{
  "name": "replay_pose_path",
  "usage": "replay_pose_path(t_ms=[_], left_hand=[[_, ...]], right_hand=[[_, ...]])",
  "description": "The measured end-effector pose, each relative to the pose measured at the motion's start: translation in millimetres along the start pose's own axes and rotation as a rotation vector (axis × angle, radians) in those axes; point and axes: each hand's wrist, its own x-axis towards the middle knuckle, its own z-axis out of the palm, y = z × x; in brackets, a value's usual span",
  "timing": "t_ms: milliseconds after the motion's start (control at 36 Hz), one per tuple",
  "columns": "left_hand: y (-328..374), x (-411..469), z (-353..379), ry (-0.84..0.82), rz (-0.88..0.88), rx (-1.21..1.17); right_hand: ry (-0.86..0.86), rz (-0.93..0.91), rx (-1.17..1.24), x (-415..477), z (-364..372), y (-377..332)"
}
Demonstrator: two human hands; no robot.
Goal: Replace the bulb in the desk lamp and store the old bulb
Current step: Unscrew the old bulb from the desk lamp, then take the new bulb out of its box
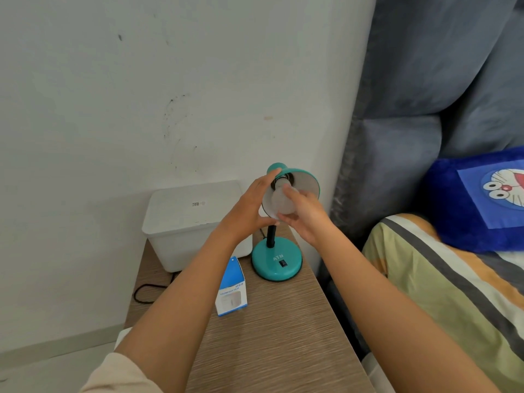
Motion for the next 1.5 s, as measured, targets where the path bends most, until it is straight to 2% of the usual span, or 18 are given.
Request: replay_pose_path(t_ms=[56, 139, 167, 278, 444, 611, 750, 889, 1000, 1111, 1222, 1500], left_hand=[[0, 1, 0, -0.006, 0.001, 0.002], [0, 0, 0, 0.004, -0.005, -0.002], [0, 0, -1, 0.003, -0.01, -0.002], [-1, 0, -4, -0.01, -0.021, 0.001], [3, -2, -5, 0.003, -0.015, 0.028], [14, -11, -11, 0.003, -0.032, 0.112], [15, -34, -19, -0.019, -0.21, 0.243], [4, -87, -13, -0.083, -0.4, 0.304], [-14, -127, -4, -0.137, -0.559, 0.29], [-29, -147, 3, -0.128, -0.641, 0.182], [-39, -149, 10, -0.095, -0.675, 0.061], [-67, -153, 15, -0.075, -0.724, -0.077]], right_hand=[[-0.01, 0.002, 0.012, -1, 1, 0], [-0.054, 0.112, 0.192, -2, -1, -6], [-0.069, 0.115, 0.165, -2, -1, -8], [-0.037, 0.017, -0.187, -2, -3, -9], [-0.006, -0.059, -0.256, 0, -14, 2], [0.075, -0.15, -0.449, -15, -19, 18], [0.142, -0.291, -0.58, -50, -26, 37], [0.158, -0.4, -0.706, -75, -48, 85], [0.131, -0.311, -0.839, -74, -64, 128], [0.084, -0.22, -0.926, -56, -67, 159], [0.045, -0.154, -1.019, -32, -60, 176], [0.062, -0.137, -1.172, 15, -41, 190]])
